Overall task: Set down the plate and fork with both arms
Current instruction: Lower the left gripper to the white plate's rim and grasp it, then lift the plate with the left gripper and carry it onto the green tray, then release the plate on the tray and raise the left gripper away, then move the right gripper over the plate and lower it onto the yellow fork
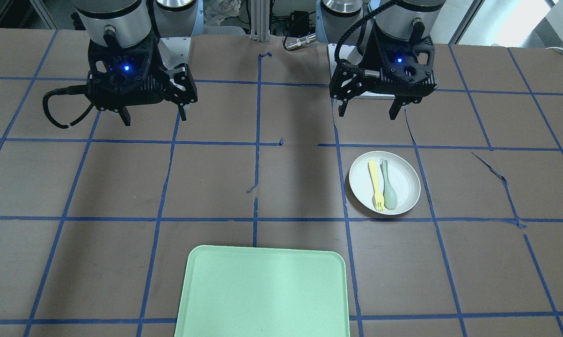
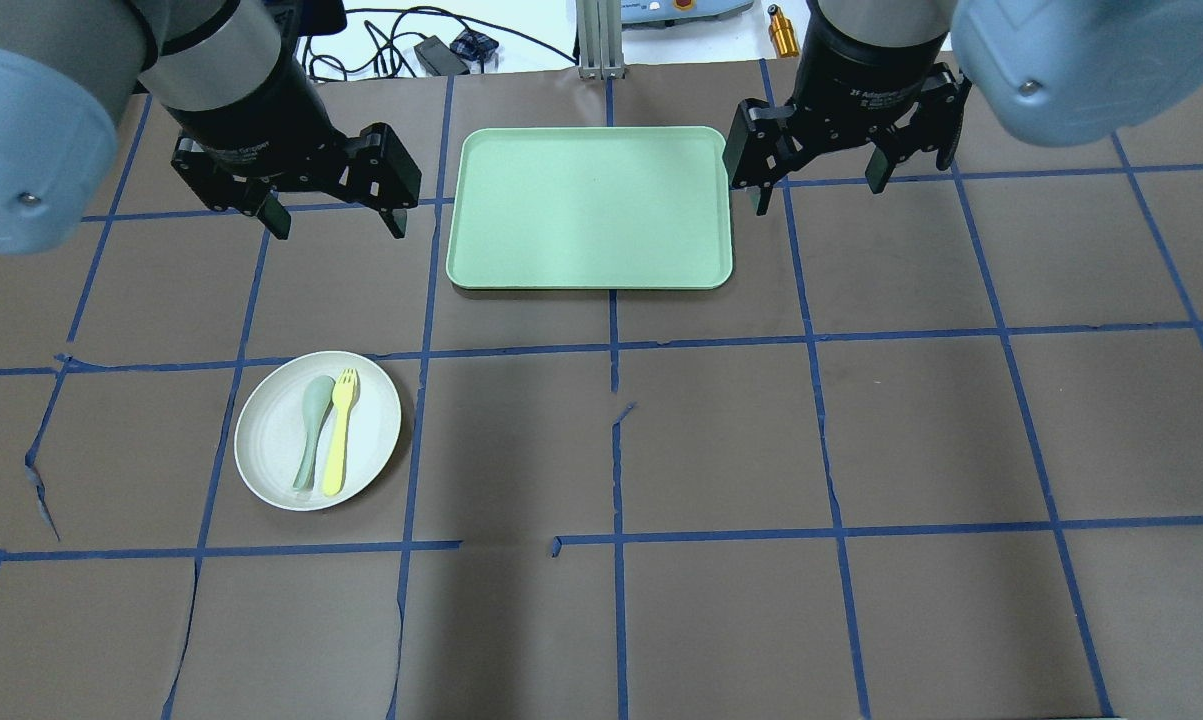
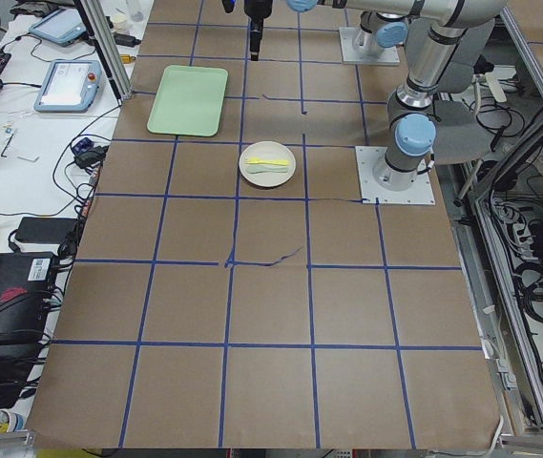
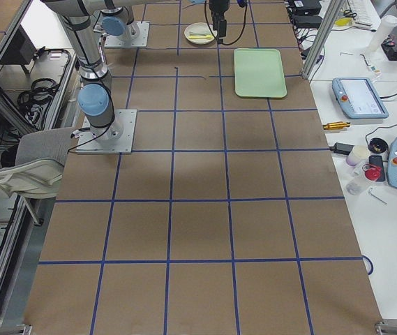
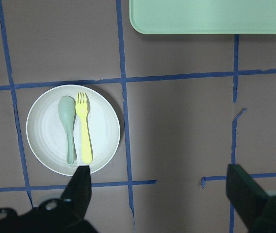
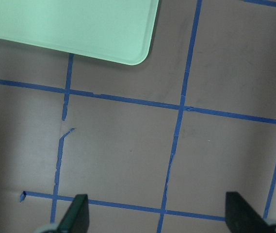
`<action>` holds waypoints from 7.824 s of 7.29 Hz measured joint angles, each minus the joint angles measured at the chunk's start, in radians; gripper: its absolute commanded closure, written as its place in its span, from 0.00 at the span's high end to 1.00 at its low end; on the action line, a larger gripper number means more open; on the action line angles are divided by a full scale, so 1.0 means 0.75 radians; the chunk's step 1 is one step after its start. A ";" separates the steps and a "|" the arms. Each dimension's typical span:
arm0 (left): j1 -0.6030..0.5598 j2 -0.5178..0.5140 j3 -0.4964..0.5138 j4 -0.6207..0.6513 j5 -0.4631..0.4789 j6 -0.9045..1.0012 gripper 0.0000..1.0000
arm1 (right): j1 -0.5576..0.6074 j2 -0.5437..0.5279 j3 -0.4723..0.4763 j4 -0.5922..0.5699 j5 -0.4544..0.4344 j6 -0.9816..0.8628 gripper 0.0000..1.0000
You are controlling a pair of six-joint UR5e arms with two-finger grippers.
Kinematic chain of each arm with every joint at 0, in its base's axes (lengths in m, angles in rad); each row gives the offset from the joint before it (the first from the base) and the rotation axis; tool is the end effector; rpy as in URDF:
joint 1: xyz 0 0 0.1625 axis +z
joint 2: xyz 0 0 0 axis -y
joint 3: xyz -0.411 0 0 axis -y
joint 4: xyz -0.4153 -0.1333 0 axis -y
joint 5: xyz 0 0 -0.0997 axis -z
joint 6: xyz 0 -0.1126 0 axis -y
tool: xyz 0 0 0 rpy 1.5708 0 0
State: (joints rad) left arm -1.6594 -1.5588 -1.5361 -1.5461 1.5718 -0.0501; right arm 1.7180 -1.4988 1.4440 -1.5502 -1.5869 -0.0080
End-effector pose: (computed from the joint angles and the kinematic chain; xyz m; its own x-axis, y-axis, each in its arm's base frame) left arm -0.1784 -0.5036 0.4877 -0.9993 0.0385 0.0026 0.0383 0.9967 -0.0713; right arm 0.2104 -0.5225 0.4861 -0.9879 -0.1540 0.0164 -0.1545 0.9874 -0.0341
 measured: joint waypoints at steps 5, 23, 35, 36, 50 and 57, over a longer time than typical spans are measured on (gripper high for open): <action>0.362 0.011 -0.483 0.468 -0.003 0.255 0.90 | 0.000 0.000 0.006 0.003 -0.006 0.003 1.00; 0.584 -0.421 -0.475 0.694 -0.781 0.309 0.00 | 0.000 0.000 0.016 0.008 0.006 0.003 1.00; 0.131 -0.873 0.144 0.769 -0.240 -0.209 1.00 | 0.000 0.002 0.019 0.007 0.009 0.003 1.00; 0.131 -0.752 0.089 0.685 -0.164 -0.207 1.00 | 0.000 0.002 0.019 0.007 0.007 0.003 1.00; 0.008 0.017 -0.127 0.053 0.022 -0.196 1.00 | 0.175 0.683 -0.319 -0.423 0.014 0.266 0.91; 0.006 0.009 -0.128 0.053 0.021 -0.201 1.00 | 0.267 1.058 -0.506 -0.673 0.034 0.458 0.67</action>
State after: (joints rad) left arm -1.6547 -1.5518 -1.6324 -1.5064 1.5878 -0.2009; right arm 1.9186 -0.7050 1.0647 -2.0549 -1.5614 0.3356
